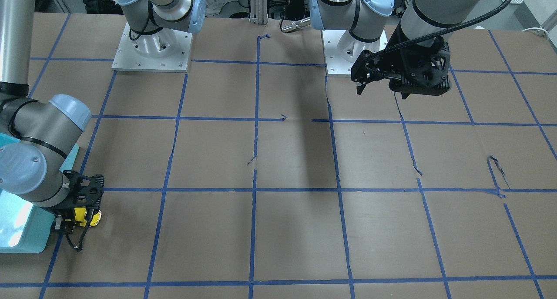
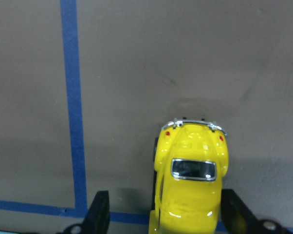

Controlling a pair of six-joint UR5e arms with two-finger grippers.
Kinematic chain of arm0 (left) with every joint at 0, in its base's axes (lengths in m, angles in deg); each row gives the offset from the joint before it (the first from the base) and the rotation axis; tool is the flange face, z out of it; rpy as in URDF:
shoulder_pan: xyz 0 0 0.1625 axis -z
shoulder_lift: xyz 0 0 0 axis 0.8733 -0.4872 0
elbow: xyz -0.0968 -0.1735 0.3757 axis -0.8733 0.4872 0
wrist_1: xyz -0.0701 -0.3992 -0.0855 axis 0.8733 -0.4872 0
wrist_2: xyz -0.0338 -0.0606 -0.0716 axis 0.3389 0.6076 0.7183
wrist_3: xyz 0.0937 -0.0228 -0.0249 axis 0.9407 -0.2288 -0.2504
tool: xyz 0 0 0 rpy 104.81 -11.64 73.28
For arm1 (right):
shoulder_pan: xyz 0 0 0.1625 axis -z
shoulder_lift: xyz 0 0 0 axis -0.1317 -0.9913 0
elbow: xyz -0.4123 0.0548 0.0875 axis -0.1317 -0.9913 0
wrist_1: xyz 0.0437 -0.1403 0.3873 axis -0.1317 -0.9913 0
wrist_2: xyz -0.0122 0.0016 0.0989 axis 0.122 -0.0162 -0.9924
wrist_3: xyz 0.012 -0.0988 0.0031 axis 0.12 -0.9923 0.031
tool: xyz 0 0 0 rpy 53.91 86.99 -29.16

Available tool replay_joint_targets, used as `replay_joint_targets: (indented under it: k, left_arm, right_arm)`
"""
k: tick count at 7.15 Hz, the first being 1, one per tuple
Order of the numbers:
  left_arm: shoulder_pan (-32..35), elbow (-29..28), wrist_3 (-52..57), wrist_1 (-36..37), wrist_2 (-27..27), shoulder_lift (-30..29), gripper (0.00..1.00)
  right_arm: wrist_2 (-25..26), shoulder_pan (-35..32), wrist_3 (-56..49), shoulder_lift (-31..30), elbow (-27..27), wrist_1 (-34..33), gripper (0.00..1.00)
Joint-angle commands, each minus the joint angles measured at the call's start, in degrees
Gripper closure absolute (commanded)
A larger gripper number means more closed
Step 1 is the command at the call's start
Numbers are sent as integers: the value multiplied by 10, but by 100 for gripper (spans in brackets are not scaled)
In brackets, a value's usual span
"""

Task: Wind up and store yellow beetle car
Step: 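Lower the right gripper and grasp the yellow car, then lift the car with the right gripper and carry it over the bin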

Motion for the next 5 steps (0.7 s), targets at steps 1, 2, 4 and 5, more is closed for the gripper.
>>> replay_joint_targets:
  k: [1,2,4,5]
  left_arm:
    - [0,0,-1,2,4,0,0]
    - [0,1,-1,2,1,1,0]
    - [1,1,-1,2,-1,0,0]
    - [1,1,-1,1,-1,1,0]
  right_arm:
    - [2,0,0,-1,0,0,100]
    - [1,0,1,-6,-5,1,100]
    - [-10,-1,5,-22,-13,4,100]
    - [-19,-7,6,-39,-16,9,100]
